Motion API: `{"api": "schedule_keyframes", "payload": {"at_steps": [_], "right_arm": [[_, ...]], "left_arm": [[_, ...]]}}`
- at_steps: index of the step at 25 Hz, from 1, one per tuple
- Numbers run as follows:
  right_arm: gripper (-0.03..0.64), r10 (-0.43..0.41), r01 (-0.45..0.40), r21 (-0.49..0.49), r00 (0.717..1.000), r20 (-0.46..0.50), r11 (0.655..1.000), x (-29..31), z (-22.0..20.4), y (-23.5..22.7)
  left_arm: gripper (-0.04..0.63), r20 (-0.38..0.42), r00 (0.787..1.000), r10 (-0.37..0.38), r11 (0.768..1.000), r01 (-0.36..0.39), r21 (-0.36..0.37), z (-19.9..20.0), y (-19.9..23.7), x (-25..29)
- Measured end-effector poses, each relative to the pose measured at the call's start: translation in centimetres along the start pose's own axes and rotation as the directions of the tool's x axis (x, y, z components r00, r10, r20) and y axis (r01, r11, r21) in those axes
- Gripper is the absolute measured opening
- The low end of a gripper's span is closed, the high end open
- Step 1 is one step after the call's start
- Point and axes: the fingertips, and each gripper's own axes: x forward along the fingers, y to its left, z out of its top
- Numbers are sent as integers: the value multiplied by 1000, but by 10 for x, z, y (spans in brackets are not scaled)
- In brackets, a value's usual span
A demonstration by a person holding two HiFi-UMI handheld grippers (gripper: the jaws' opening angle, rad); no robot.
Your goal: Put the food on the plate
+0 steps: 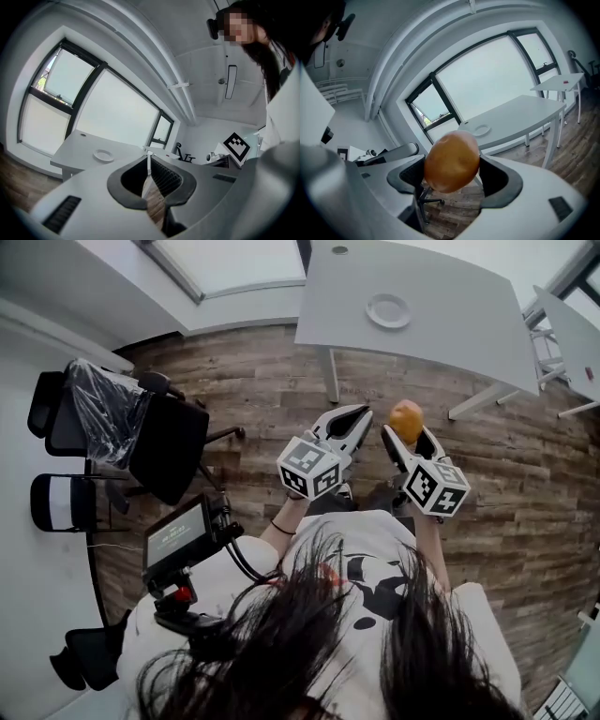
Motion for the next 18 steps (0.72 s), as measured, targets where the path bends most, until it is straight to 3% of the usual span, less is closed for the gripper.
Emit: {"api": "schedule_keyframes", "payload": {"at_steps": [8, 18], "right_arm": [[365, -8, 8, 12, 1000, -24, 1000, 16, 5, -13], [365, 52, -52, 0, 997, -52, 999, 76, 41, -30]], "left_arm": [[6, -12, 1000, 4, 1000, -4, -25, -4, 14, 17], [6, 14, 993, 115, 992, -114, -44, 12, 67, 43]]}}
